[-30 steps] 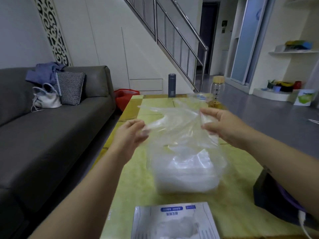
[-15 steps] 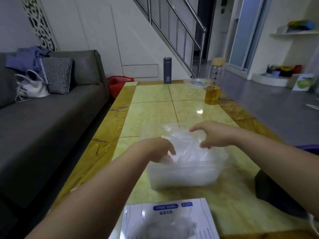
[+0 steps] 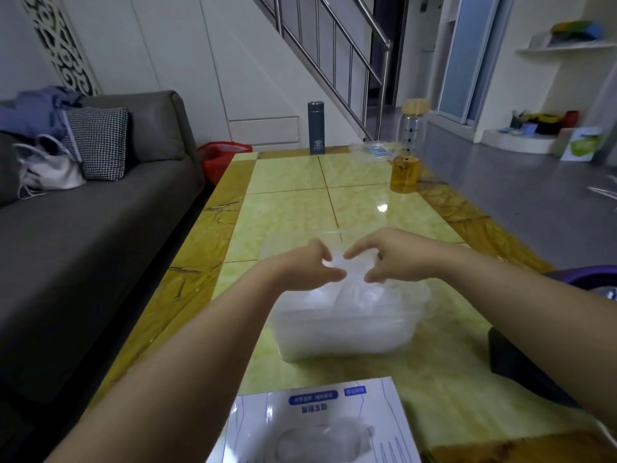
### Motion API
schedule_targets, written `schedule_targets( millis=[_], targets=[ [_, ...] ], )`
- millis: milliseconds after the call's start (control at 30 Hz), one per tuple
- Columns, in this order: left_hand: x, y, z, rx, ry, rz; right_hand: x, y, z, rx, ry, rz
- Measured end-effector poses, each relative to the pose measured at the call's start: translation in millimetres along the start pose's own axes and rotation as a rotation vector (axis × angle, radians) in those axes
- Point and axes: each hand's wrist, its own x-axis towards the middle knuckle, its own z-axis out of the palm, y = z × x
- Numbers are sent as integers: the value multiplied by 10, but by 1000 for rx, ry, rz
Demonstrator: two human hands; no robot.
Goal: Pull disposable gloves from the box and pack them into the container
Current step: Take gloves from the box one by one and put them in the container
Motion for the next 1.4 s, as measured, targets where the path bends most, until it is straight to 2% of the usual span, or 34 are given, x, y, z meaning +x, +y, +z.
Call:
schedule_targets(
  millis=[67, 133, 167, 233, 333, 400, 500, 567, 633, 733, 833, 900, 933, 967, 1000, 1067, 1133, 1267, 1333, 1400],
  targets=[
    [11, -105, -7, -306, -51, -64, -76, -12, -84, 229, 27, -44],
    [9, -154, -46, -619, -92, -27, -154, -34, -188, 397, 47, -87],
    [13, -171, -65, -692, -106, -4, -175, -57, -233, 467, 57, -113],
    [20, -190, -104, -720, -142, 19, -201, -125, -318, 667, 71, -159],
    [-7, -243, -163, -723, -287, 126, -243, -233, -431, 993, 72, -212],
    [-40, -251, -193, -806, -313, 226, -261, -254, -504, 1072, 87, -245],
    [-98, -195, -296, -969, -251, 315, -302, -227, -597, 1114, 89, -261],
    [-122, -206, -410, -1011, -254, 295, -329, -157, -619, 1134, 92, -235],
    [-152, -208, -542, -917, -146, 177, -343, -70, -590, 1021, 106, -158],
    [-161, -165, -678, -398, 181, 14, -299, 55, -473, 581, 109, -12],
    [-137, -134, -688, 90, 614, -62, -232, 93, -350, 444, 137, 106],
    [-157, -60, -600, 353, 860, 46, -172, 91, -244, 325, 112, 156],
    [-175, 2, -523, 371, 857, 180, -133, 84, -182, 238, 92, 170],
    [-192, 58, -423, 355, 745, 312, -86, 74, -121, 156, 79, 174],
    [-195, 94, -304, 356, 559, 382, -38, 66, -68, 79, 75, 173],
    [-139, 78, -59, 431, 180, 328, 43, 55, 22, -79, 68, 157],
    [-44, -27, 92, 526, -26, 198, 86, 52, 84, -223, 44, 152],
    [86, -161, 181, 551, -178, 73, 141, 58, 144, -333, 26, 161],
    [127, -172, 196, 522, -202, 32, 148, 43, 92, -140, 53, 156],
    [163, -184, 184, 460, -171, 8, 141, 8, -23, 228, 112, 150]
  ],
)
